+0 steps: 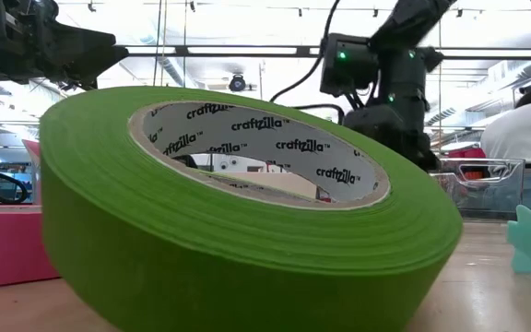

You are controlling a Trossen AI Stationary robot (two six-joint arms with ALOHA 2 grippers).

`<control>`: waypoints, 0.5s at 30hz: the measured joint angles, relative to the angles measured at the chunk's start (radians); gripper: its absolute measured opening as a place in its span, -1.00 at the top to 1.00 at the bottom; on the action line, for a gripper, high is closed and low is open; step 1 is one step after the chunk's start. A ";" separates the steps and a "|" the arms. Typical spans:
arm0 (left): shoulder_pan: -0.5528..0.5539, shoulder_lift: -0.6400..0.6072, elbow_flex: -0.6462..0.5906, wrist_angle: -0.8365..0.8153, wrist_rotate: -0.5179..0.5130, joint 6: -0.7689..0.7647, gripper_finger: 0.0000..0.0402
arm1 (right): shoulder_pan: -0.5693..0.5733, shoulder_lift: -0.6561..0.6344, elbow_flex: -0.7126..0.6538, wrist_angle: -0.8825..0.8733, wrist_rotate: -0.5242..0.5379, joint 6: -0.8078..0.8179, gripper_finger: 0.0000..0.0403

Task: Pick and place Stapler, Stapler remover, tape
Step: Put the black stapler into the right transparent bin

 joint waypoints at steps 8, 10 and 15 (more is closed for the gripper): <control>0.000 0.000 0.000 -0.002 0.000 0.000 0.12 | -0.068 -0.002 0.258 -0.320 0.168 -0.157 0.51; 0.000 0.000 0.000 -0.004 0.000 0.000 0.12 | -0.098 -0.003 0.315 -0.381 0.201 -0.199 0.51; 0.000 0.000 0.000 -0.005 0.000 0.000 0.12 | -0.202 -0.012 0.394 -0.476 0.269 -0.260 0.51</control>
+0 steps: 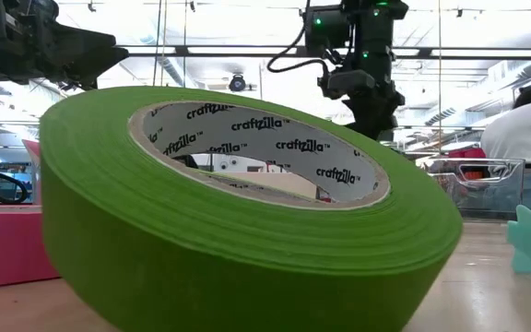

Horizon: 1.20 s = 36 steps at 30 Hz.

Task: Pick and place Stapler, Stapler remover, tape
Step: Put the black stapler into the right transparent bin

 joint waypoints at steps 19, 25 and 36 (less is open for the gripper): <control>0.000 0.000 0.000 -0.032 0.000 -0.001 0.12 | -0.384 -0.227 -0.080 -0.019 0.041 -0.057 0.51; 0.000 0.000 0.000 -0.042 0.000 -0.001 0.12 | -0.399 -0.358 -0.268 0.131 -0.008 -0.016 0.51; 0.000 0.000 0.000 -0.043 -0.005 0.000 0.12 | -0.411 -0.551 -0.524 0.162 0.071 0.060 0.51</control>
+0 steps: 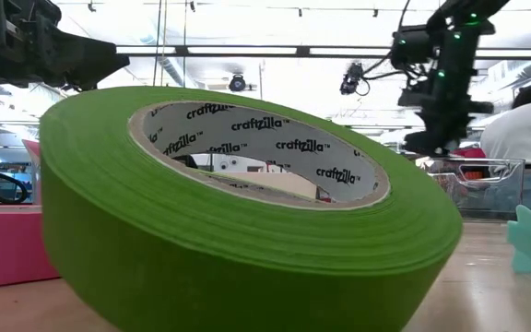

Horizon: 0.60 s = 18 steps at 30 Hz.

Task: Pick and place Stapler, Stapler remover, tape
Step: Put the black stapler into the right transparent bin

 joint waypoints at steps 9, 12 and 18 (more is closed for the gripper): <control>0.000 0.000 0.000 0.000 0.000 0.000 0.12 | -0.080 -0.062 -0.142 0.108 0.062 0.028 0.51; 0.000 0.000 0.000 0.000 0.000 0.000 0.12 | -0.117 -0.061 -0.178 0.157 0.064 0.014 0.51; 0.000 0.000 0.000 -0.004 0.000 -0.001 0.12 | -0.189 -0.061 -0.237 0.209 0.060 0.007 0.51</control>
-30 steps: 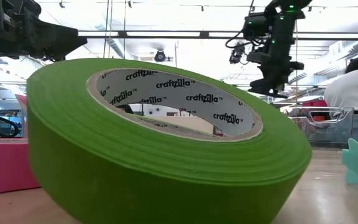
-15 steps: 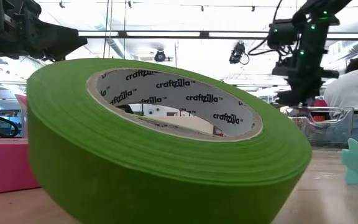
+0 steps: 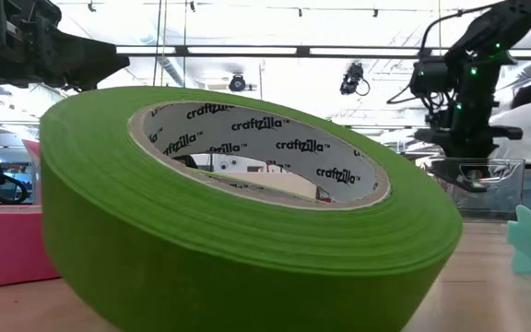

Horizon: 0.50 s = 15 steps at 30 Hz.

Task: Pick and place Stapler, Stapler remover, tape
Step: Put the black stapler into the right transparent bin

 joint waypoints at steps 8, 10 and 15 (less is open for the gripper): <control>0.000 0.000 0.000 0.000 0.000 0.000 0.12 | -0.063 0.000 -0.100 0.100 -0.046 -0.014 0.51; 0.000 0.000 0.000 0.000 0.000 0.001 0.12 | -0.076 0.000 -0.113 0.109 -0.046 -0.017 0.51; 0.000 0.000 0.000 0.000 0.000 0.001 0.12 | -0.094 0.000 -0.115 0.125 -0.040 -0.027 0.33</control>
